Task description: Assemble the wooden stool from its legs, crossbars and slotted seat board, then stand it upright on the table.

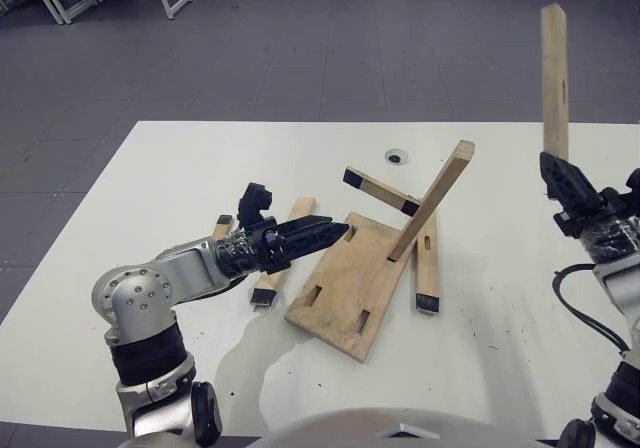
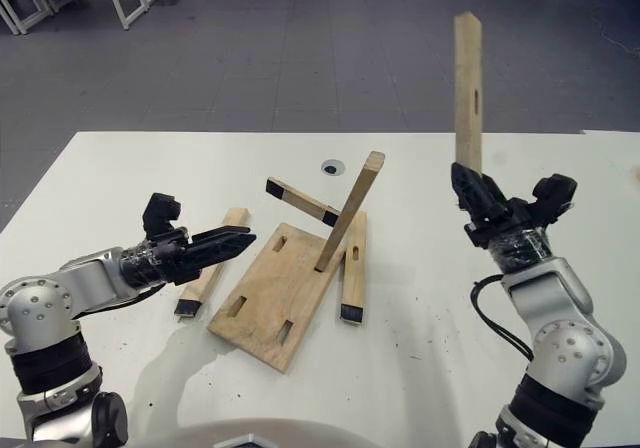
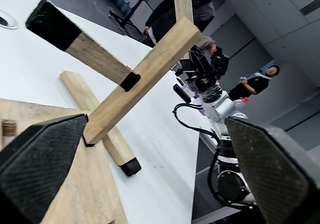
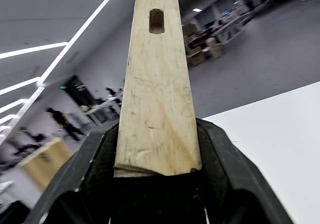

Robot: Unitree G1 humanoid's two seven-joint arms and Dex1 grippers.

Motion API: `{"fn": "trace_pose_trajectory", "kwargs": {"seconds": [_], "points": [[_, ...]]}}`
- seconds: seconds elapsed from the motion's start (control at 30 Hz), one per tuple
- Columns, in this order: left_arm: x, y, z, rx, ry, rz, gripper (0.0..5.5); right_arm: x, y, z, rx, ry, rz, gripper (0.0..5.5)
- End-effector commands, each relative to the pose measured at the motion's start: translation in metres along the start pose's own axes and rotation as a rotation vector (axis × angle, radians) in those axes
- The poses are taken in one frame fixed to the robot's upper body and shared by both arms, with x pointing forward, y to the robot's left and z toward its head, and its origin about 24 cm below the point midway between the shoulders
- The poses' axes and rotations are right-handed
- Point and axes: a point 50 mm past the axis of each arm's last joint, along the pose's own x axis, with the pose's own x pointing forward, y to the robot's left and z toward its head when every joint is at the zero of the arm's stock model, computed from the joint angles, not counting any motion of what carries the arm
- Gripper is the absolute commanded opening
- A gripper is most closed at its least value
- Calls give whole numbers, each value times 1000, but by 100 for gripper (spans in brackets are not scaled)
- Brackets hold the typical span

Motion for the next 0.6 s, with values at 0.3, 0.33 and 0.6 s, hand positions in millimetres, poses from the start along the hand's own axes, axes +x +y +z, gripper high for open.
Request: {"fn": "trace_pose_trajectory", "kwargs": {"seconds": [0.3, 0.33, 0.6], "points": [[22, -28, 15, -26, 66, -272, 507, 1, 93, -51, 320, 427, 701, 204], [21, -31, 17, -25, 69, -293, 507, 2, 93, -54, 317, 433, 696, 204], [26, -45, 24, -32, 61, -314, 507, 7, 94, -74, 290, 517, 703, 204]]}}
